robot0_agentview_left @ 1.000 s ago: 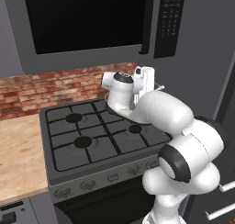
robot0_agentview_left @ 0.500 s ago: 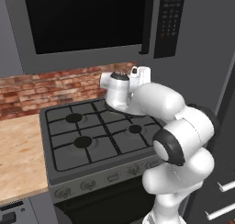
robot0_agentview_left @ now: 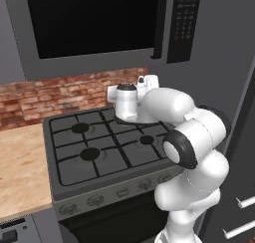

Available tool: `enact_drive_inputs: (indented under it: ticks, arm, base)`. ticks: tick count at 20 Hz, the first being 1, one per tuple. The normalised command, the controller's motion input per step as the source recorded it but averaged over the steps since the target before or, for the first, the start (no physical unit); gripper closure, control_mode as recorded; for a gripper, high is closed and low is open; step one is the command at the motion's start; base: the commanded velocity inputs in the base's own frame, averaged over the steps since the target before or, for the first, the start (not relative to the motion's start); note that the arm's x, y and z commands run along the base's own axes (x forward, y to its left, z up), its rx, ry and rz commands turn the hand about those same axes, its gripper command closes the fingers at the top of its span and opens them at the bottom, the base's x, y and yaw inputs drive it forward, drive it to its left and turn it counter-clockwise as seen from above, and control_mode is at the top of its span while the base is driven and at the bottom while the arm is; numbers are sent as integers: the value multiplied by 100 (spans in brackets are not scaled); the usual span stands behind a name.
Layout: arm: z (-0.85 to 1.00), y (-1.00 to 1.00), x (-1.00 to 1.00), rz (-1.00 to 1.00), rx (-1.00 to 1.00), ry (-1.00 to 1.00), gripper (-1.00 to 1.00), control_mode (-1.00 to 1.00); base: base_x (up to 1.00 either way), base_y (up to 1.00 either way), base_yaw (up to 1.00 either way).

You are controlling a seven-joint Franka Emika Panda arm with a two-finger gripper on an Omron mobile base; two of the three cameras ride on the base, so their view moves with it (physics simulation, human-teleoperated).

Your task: Put the onion and garlic in the pot. Retrieve the spatula and lightly stir the vegetables in the pot.

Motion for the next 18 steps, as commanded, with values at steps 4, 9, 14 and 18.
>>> enact_drive_inputs:
  ticks: [4,9,14,18]
  arm:
    - [6,0,33,4,-7,2,100,-100]
    - [-15,-1,21,0,-5,0,100,-100]
    - [-2,-2,22,0,0,0,100,-100]
    - [12,0,5,0,0,0,100,-100]
  base:
    - [0,0,0]
    - [0,0,0]
    - [0,0,0]
    - [0,0,0]
